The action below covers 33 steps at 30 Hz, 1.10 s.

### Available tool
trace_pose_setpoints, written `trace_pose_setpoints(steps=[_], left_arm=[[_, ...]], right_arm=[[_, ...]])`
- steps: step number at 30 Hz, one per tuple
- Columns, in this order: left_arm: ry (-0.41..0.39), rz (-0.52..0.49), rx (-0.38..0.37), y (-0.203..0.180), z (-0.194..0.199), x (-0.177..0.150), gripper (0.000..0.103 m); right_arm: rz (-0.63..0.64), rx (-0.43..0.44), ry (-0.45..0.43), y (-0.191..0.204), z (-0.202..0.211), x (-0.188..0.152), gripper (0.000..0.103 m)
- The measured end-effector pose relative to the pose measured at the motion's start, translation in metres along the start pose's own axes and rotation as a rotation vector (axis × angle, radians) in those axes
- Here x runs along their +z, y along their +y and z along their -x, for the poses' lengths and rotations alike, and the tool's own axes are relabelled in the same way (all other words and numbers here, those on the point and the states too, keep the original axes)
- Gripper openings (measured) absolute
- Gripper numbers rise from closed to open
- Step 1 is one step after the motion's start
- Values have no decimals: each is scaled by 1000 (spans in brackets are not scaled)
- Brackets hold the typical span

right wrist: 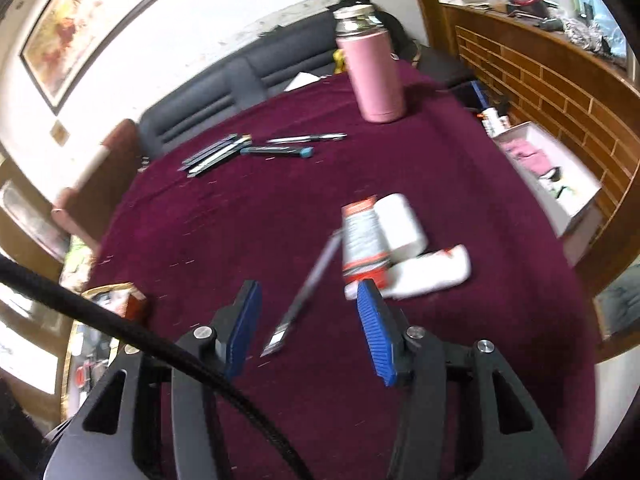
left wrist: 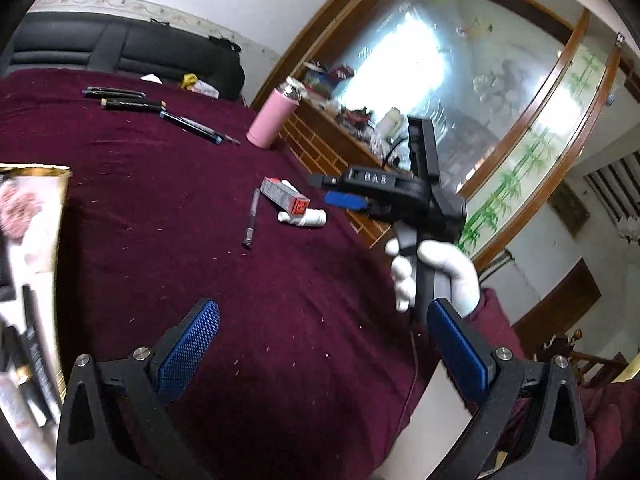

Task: Organize objects
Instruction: 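Move the right gripper back and grasp the red-labelled glue box, then grasp the clear pen with the left gripper while the right holds the glue box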

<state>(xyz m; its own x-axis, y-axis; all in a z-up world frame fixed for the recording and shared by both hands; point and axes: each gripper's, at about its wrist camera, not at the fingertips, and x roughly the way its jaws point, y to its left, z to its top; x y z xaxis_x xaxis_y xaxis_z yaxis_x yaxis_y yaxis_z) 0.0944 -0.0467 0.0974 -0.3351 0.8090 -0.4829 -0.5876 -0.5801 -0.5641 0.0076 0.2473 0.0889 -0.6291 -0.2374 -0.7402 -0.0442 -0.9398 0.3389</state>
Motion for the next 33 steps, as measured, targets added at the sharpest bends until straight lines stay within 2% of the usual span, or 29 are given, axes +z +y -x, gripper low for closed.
trace_pose_setpoints(steps=[3, 5, 8, 11, 14, 16, 23, 33], left_arm=[[48, -4, 21, -6, -26, 4, 101], [73, -17, 72, -9, -38, 4, 101], [93, -34, 135, -8, -49, 5, 101], [94, -36, 161, -1, -56, 10, 101], [93, -23, 181, 7, -57, 14, 101], [95, -18, 197, 12, -59, 16, 101], [126, -31, 244, 15, -75, 21, 101], [175, -237, 417, 8, -142, 50, 101]], right_arm=[[27, -57, 45, -1, -23, 19, 49], [51, -84, 82, 1, -38, 26, 49], [90, -146, 131, 6, -62, 34, 48], [110, -196, 177, 2, -81, 35, 48], [110, -217, 213, -1, -95, 36, 33], [97, -210, 221, -4, -98, 35, 26], [40, -133, 207, -15, -82, 29, 25], [-101, -5, 184, -43, -57, -14, 25]])
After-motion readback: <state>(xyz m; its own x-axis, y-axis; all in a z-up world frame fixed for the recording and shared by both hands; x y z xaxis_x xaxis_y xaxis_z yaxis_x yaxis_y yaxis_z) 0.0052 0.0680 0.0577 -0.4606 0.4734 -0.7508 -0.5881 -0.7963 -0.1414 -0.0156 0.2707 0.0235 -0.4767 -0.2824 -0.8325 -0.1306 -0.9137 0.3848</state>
